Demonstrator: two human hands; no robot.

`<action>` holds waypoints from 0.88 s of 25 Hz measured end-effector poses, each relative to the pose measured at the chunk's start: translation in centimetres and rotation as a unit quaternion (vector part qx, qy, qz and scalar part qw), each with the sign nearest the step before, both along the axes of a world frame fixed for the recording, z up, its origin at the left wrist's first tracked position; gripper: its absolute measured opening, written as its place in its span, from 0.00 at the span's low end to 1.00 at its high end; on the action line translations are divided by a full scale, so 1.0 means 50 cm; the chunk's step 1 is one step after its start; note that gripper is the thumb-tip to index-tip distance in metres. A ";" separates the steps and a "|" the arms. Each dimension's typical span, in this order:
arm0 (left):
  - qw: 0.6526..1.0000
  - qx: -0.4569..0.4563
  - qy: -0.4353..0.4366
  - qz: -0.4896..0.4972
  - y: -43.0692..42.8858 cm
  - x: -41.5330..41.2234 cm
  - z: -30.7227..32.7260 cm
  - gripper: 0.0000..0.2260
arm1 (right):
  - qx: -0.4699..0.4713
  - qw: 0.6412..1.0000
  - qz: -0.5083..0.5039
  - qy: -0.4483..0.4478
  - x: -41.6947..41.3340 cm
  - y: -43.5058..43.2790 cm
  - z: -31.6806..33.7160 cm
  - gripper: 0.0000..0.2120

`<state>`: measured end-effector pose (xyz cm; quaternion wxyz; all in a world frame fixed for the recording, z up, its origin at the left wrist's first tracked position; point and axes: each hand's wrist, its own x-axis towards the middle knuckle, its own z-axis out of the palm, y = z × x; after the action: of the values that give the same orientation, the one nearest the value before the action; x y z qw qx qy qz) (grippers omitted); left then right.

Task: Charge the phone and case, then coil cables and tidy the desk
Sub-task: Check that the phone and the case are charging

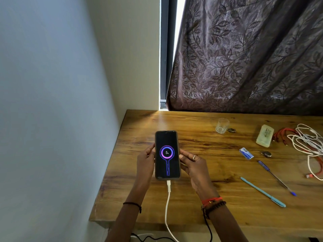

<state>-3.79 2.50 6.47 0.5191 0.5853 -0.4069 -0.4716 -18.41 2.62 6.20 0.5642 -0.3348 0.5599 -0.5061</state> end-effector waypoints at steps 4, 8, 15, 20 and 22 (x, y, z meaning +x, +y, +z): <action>0.999 0.039 -0.008 0.005 0.009 -0.001 -0.057 0.13 | 0.036 0.998 0.011 0.042 0.007 0.000 -0.063 0.13; 0.995 0.092 -0.021 0.024 0.011 0.006 -0.123 0.14 | 0.069 0.992 0.026 0.101 0.019 -0.001 -0.120 0.12; 0.991 0.108 -0.073 0.026 0.015 0.017 -0.183 0.14 | 0.074 0.963 0.051 0.253 0.031 -0.002 -0.157 0.13; 0.990 0.099 -0.098 0.024 0.010 0.017 -0.194 0.14 | 0.075 0.960 0.060 0.262 0.033 0.002 -0.177 0.14; 0.987 0.099 -0.120 0.027 0.006 0.017 -0.210 0.14 | 0.077 0.959 0.060 0.267 0.033 0.000 -0.184 0.14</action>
<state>-2.93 2.80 -4.01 0.4184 0.6972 -0.4015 -0.4215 -16.77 2.62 -3.03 0.4476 -0.4464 0.7062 -0.3189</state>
